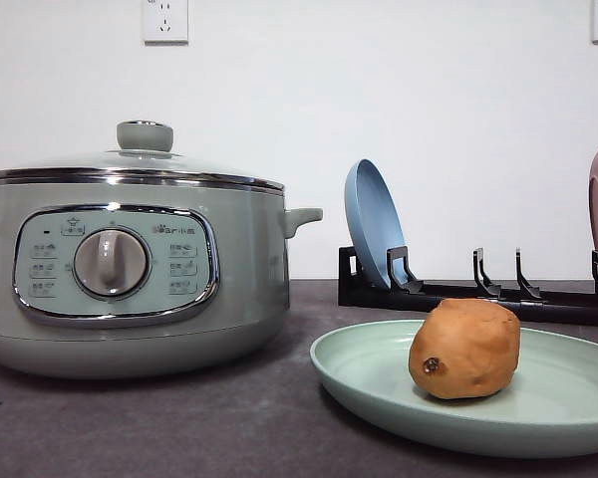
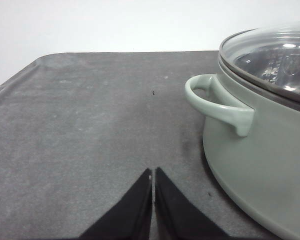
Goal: Transfer potato from steamer to green plate
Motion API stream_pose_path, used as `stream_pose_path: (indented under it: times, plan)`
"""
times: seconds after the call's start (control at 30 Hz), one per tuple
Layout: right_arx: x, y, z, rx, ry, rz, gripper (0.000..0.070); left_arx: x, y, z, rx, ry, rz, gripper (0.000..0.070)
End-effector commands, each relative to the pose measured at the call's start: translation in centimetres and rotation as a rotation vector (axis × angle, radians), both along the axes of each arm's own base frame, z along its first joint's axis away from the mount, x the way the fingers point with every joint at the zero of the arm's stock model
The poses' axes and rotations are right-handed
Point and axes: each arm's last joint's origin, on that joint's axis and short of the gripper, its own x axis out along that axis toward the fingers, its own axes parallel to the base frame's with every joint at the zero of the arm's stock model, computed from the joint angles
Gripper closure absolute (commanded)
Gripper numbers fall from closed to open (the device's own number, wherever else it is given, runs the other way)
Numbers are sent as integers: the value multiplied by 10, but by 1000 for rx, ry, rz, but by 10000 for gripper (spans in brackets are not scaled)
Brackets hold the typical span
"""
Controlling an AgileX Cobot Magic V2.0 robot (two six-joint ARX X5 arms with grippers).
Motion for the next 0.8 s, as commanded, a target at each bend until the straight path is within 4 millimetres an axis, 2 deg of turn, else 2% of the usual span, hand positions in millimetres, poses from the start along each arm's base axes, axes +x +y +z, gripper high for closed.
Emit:
stream_pose_path:
  times: [0.0,0.13,0.33,0.57,0.77]
  plan:
    - [-4,-9,0,7,-95,-57,700,1,0,-7,-6,25,3,700]
    - [-10,-26,-18,16,-238,-220,700,1,0,-7,-6,25,3,700]
    - [-13,-37,-67,15,-394,-353,700,1,0,-7,-6,25,3,700]
    - [-19,-43,-130,5,-443,-463,700,1,0,-7,-6,25,3,700]
    - [-21,-43,-169,1,-434,-484,700,1,0,-7,-6,25,3,700]
